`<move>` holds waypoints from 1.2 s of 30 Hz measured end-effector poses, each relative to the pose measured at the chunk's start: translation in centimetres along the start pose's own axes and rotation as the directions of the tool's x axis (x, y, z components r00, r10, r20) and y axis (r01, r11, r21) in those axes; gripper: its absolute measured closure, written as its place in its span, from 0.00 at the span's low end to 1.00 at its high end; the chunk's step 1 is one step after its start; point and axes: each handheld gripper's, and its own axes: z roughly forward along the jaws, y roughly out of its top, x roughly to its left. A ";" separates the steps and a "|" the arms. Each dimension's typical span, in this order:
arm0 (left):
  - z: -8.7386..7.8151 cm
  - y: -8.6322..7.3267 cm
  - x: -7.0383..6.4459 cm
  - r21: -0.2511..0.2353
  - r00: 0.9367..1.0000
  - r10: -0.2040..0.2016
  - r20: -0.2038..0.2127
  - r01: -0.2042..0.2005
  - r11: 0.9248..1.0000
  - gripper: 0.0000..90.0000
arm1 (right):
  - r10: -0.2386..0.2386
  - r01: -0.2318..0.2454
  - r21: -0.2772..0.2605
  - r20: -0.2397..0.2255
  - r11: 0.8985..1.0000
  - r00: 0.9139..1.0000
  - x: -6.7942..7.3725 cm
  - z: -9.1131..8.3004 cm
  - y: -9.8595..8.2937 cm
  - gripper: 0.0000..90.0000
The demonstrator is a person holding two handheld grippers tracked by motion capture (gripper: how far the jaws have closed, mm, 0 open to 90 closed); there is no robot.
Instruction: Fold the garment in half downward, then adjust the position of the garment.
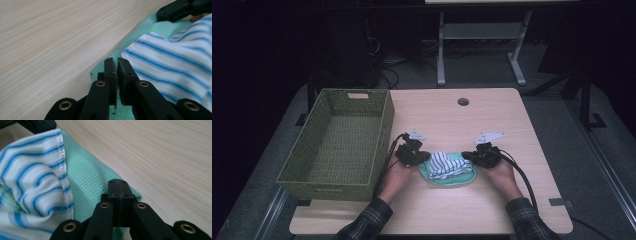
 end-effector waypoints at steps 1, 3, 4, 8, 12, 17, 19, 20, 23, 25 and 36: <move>-0.3 0.1 -0.2 -0.007 1.000 0.002 0.011 -0.002 1.000 0.95 | -0.003 0.003 -0.007 -0.001 1.000 1.000 0.0 -0.1 0.1 1.00; -1.0 0.3 -0.8 -0.024 0.999 0.011 0.031 -0.010 1.000 0.96 | -0.011 0.011 -0.023 -0.003 1.000 1.000 -0.1 -0.4 0.4 1.00; -1.3 0.4 -1.0 -0.033 0.999 0.016 0.042 -0.015 0.999 0.96 | -0.003 0.002 -0.033 -0.007 0.999 1.000 -0.1 -0.7 0.6 1.00; -2.0 0.5 -2.1 -0.050 0.996 0.038 0.083 -0.034 0.998 0.98 | 0.002 -0.003 -0.055 -0.012 0.998 1.000 -0.3 -1.0 1.0 1.00; -2.2 0.3 -3.5 -0.059 0.990 0.055 0.131 -0.048 0.997 0.99 | -0.002 0.001 -0.041 -0.032 0.999 0.999 -0.3 -0.9 1.9 1.00; -2.0 -0.2 -4.8 -0.059 0.983 0.074 0.169 -0.065 0.996 0.99 | -0.027 0.025 -0.033 -0.043 0.999 0.999 -0.2 -0.2 2.9 1.00; -1.7 -0.4 -5.5 -0.048 0.978 0.090 0.186 -0.083 0.995 0.99 | -0.028 0.027 -0.035 -0.051 0.999 0.998 -0.1 0.2 3.4 1.00; -1.7 -0.4 -5.5 -0.048 0.978 0.090 0.186 -0.083 0.995 0.99 | -0.033 0.032 -0.026 -0.058 0.999 0.998 -0.2 0.4 3.6 1.00; -1.3 -0.7 -6.2 -0.043 0.974 0.100 0.202 -0.093 0.995 0.99 | -0.035 0.034 -0.019 -0.065 0.999 0.997 -0.2 0.7 3.8 1.00; -1.0 -0.8 -6.6 -0.037 0.972 0.109 0.210 -0.103 0.994 0.99 | -0.044 0.043 -0.010 -0.077 0.999 0.996 -0.2 1.3 4.1 1.00; 1.5 -1.5 -7.6 0.022 0.965 0.127 0.231 -0.136 0.990 0.99 | -0.031 0.034 0.034 -0.104 0.999 0.994 -0.7 3.2 3.3 1.00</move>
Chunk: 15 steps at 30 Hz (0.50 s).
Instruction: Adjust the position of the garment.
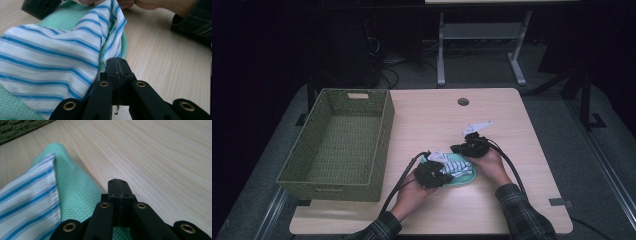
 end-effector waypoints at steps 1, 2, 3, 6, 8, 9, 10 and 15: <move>0.1 -0.1 0.0 0.013 1.000 0.009 0.002 -0.009 1.000 0.99 | 0.005 -0.005 0.003 -0.003 1.000 1.000 0.0 0.1 0.0 1.00; 0.3 -0.1 -0.1 0.012 1.000 0.002 0.005 -0.002 1.000 0.99 | -0.002 0.002 0.005 -0.004 1.000 1.000 -0.1 0.1 -0.1 1.00; 0.4 -0.2 -0.1 0.021 1.000 0.003 0.007 -0.003 1.000 0.99 | 0.000 0.000 0.009 -0.006 1.000 1.000 -0.1 0.1 -0.2 1.00; 0.8 -0.5 -0.2 0.044 1.000 0.007 0.007 -0.007 0.999 0.99 | 0.003 -0.003 0.025 -0.009 1.000 1.000 -0.2 0.2 -0.4 1.00; 1.0 -0.7 -0.2 0.062 1.000 0.013 0.005 -0.014 0.998 0.99 | 0.005 -0.005 0.039 -0.011 0.999 1.000 -0.2 0.2 -0.5 1.00; 1.0 -0.8 -0.2 0.060 1.000 0.008 0.001 -0.008 0.998 0.99 | 0.002 -0.001 0.039 -0.013 0.999 1.000 -0.2 0.1 -0.6 1.00; 1.0 -0.8 -0.1 0.066 1.000 0.015 -0.003 -0.015 0.998 0.99 | 0.004 -0.003 0.038 -0.013 0.999 1.000 -0.2 0.1 -0.6 1.00; 0.8 -1.1 0.3 0.087 1.000 0.024 -0.018 -0.023 0.996 0.99 | -0.009 0.010 0.047 -0.013 0.999 1.000 0.0 -0.1 -0.7 1.00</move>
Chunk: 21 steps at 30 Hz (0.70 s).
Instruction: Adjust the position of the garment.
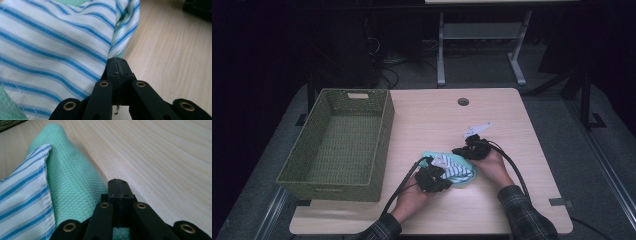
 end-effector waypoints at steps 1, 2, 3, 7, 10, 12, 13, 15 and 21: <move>0.0 -0.1 0.1 -0.003 1.000 -0.008 -0.004 0.008 1.000 0.99 | 0.002 -0.002 0.001 0.004 1.000 1.000 0.0 -0.1 0.0 1.00; 0.0 -0.1 0.1 0.000 1.000 -0.008 -0.010 0.008 1.000 0.99 | 0.003 -0.003 0.001 0.002 1.000 1.000 0.0 -0.1 -0.1 1.00; -0.1 -0.2 0.3 0.002 1.000 -0.007 -0.007 0.007 1.000 0.99 | -0.002 0.002 0.002 0.002 1.000 1.000 0.0 -0.2 -0.1 1.00; -0.4 -0.3 0.7 0.006 1.000 -0.013 -0.013 0.013 1.000 0.99 | -0.002 0.002 0.007 0.004 1.000 1.000 0.0 -0.5 -0.3 1.00; -0.5 -0.4 0.9 0.000 1.000 -0.019 -0.025 0.019 1.000 0.99 | 0.000 0.000 -0.002 0.011 1.000 1.000 0.1 -0.8 -0.6 1.00; -0.7 -0.4 1.1 0.008 0.999 -0.009 -0.040 0.009 1.000 0.99 | 0.002 -0.001 -0.010 0.012 1.000 1.000 0.0 -1.0 -0.9 1.00; -0.8 -0.5 1.3 0.005 0.999 -0.011 -0.049 0.011 1.000 0.99 | 0.008 -0.008 -0.011 0.010 1.000 1.000 0.1 -1.1 -1.1 1.00; -0.9 -0.5 1.5 0.006 0.998 -0.015 -0.063 0.015 1.000 0.99 | 0.009 -0.009 -0.014 0.009 1.000 1.000 0.0 -1.4 -1.4 1.00; -1.4 -0.7 2.4 0.012 0.995 -0.018 -0.099 0.019 1.000 0.99 | -0.003 0.003 -0.018 0.006 1.000 1.000 0.4 -2.3 -2.0 1.00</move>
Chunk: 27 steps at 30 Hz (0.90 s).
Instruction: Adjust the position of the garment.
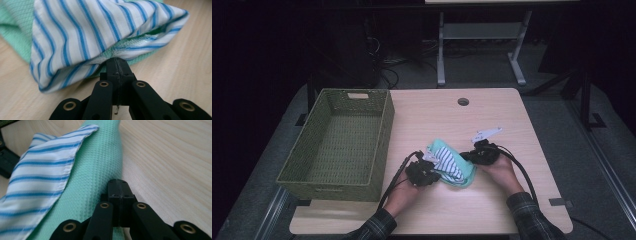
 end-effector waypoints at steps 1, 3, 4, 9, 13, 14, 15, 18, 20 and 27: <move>0.0 0.0 0.1 -0.001 1.000 0.002 -0.004 -0.002 1.000 0.99 | 0.004 -0.004 -0.001 -0.001 1.000 1.000 0.1 -0.1 -0.1 1.00; -0.1 0.0 0.3 0.002 1.000 0.007 -0.019 -0.007 1.000 0.99 | -0.002 0.002 -0.007 -0.001 1.000 1.000 0.2 -0.2 -0.2 1.00; -0.2 -0.1 0.5 -0.002 0.999 0.011 -0.033 -0.011 1.000 0.99 | -0.003 0.003 -0.009 -0.002 1.000 1.000 0.3 -0.3 -0.4 1.00; -0.3 -0.2 1.1 -0.004 0.999 0.002 -0.047 -0.003 1.000 0.99 | -0.015 0.015 -0.018 -0.012 1.000 1.000 0.9 -0.9 -1.0 1.00; -0.4 -0.1 1.6 -0.003 0.998 0.005 -0.061 -0.005 1.000 0.99 | -0.018 0.018 -0.016 -0.024 1.000 1.000 1.2 -1.2 -1.4 1.00; -0.4 0.0 1.8 -0.004 0.998 0.006 -0.067 -0.007 1.000 0.99 | -0.017 0.017 -0.012 -0.026 1.000 1.000 1.4 -1.3 -1.4 1.00; -0.5 0.1 2.0 -0.009 0.998 -0.001 -0.071 0.000 1.000 0.99 | -0.020 0.020 -0.013 -0.031 1.000 0.999 1.5 -1.3 -1.4 1.00; -0.7 0.2 2.5 -0.026 0.997 -0.011 -0.082 0.009 1.000 0.99 | -0.039 0.038 -0.024 -0.037 0.999 0.999 2.1 -1.6 -1.6 1.00; -0.8 0.3 3.0 -0.037 0.996 -0.017 -0.088 0.013 0.999 0.99 | -0.040 0.039 -0.029 -0.049 0.999 0.998 2.7 -1.8 -1.8 1.00; -0.6 0.6 3.9 -0.049 0.995 -0.022 -0.093 0.017 0.999 0.99 | -0.057 0.055 -0.025 -0.075 0.998 0.996 3.9 -2.1 -2.0 1.00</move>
